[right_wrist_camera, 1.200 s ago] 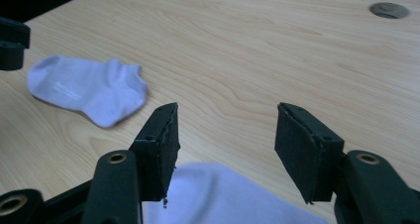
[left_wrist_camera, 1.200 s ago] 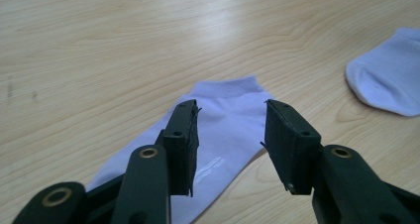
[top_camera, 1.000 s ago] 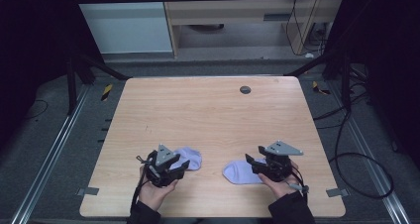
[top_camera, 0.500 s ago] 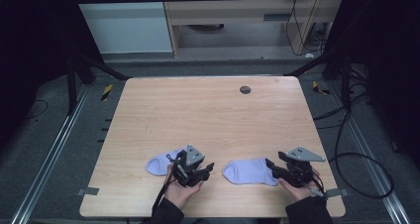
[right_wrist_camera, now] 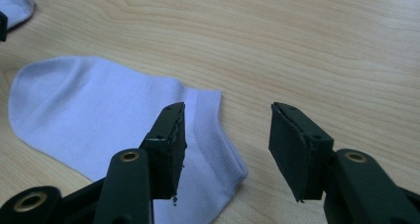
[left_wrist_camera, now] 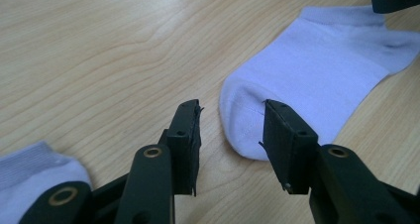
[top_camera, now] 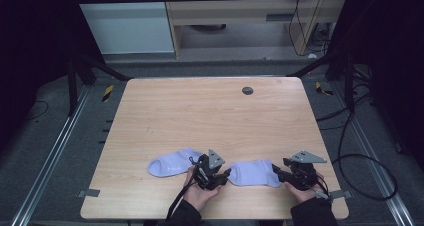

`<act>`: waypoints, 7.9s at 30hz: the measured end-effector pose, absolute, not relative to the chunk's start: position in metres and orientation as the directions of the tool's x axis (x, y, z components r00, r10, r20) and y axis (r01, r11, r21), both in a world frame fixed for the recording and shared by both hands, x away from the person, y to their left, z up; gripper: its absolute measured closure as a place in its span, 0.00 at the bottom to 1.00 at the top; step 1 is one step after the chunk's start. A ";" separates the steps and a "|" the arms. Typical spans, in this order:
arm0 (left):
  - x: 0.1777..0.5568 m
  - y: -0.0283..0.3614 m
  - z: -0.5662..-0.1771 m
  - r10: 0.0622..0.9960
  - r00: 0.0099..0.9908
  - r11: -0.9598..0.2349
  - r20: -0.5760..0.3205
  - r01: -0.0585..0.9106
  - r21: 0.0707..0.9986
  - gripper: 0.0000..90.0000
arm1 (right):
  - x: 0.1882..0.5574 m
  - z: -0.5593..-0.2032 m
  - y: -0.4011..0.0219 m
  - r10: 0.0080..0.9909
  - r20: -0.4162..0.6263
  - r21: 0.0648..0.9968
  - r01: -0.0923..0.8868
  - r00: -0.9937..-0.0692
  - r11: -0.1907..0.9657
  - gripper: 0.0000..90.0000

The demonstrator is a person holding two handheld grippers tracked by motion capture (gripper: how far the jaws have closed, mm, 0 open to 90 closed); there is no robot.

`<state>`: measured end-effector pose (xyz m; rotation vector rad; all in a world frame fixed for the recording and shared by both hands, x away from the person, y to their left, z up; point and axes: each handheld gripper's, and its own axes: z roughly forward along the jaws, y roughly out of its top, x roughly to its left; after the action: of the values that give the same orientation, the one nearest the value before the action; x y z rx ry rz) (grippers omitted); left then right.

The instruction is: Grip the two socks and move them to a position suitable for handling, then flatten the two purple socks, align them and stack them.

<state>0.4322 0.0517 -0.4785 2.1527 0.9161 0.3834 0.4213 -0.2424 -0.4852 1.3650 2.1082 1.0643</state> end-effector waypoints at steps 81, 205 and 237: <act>0.409 0.142 -0.486 0.686 0.728 -0.559 0.004 0.524 0.642 0.98 | 0.400 -0.486 -0.150 0.767 0.113 0.713 0.589 -0.631 0.380 0.95; 0.424 0.221 -0.434 0.809 0.582 -0.299 -0.078 0.522 0.799 0.96 | 0.448 -0.430 -0.078 0.727 0.098 0.827 0.461 -0.680 0.320 0.97; 0.411 0.158 -0.449 0.716 0.696 -0.433 -0.056 0.506 0.746 0.96 | 0.401 -0.441 -0.149 0.745 0.114 0.806 0.499 -0.658 0.318 0.96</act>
<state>0.4112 0.1580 -0.4487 2.1259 0.9304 0.3454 0.4009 -0.1486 -0.4415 1.1233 2.3085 1.2581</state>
